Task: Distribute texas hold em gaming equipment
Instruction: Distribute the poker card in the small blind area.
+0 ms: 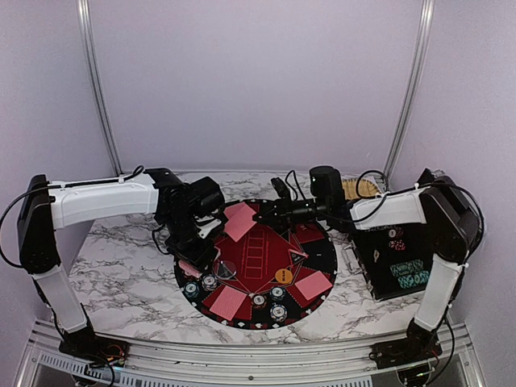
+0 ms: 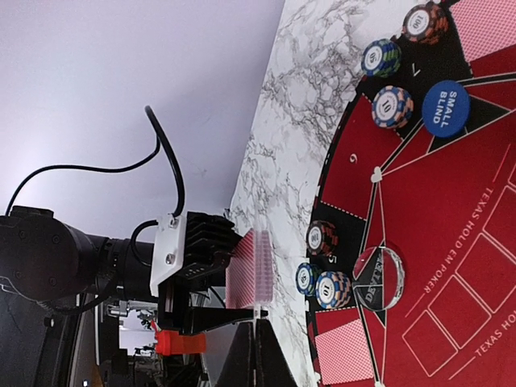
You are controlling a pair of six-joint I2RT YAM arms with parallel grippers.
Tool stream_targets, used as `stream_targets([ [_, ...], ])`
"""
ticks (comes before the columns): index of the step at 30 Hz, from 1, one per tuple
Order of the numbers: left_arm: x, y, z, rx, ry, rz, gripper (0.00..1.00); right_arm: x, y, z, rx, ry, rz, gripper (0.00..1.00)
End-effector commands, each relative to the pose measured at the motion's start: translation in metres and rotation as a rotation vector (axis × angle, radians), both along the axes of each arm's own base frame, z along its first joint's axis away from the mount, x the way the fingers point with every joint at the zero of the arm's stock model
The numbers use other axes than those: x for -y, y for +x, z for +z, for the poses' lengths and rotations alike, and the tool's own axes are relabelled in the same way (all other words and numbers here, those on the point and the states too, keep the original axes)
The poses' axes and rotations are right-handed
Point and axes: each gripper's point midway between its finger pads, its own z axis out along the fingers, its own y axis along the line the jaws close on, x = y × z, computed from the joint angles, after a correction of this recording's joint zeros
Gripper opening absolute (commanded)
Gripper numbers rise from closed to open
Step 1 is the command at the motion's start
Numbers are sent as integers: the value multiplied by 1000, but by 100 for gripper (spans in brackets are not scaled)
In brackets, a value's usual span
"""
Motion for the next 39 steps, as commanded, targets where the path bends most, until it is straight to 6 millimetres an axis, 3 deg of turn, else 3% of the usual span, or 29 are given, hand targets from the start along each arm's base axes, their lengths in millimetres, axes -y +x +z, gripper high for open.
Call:
stream_targets([
  [1, -3, 5, 15, 31, -45, 7, 36, 5, 26, 23, 60, 41, -37, 0],
  [13, -8, 8, 20, 31, -61, 8, 36, 15, 134, -14, 138, -66, -211, 0],
  [17, -8, 9, 21, 30, -64, 12, 36, 10, 166, -37, 131, -93, -232, 0],
  [18, -7, 10, 21, 27, -65, 15, 36, 7, 183, -58, 114, -115, -242, 0],
  [20, -7, 10, 21, 26, -65, 14, 36, 6, 193, -69, 108, -125, -252, 0],
  [28, -5, 11, 19, 16, -65, 17, 37, -3, 217, -103, 74, -148, -264, 0],
  [35, -5, 10, 18, 9, -61, 18, 36, -6, 216, -120, 59, -177, -262, 0],
  [39, -5, 9, 18, 8, -63, 17, 37, -9, 215, -124, 80, -223, -254, 8],
])
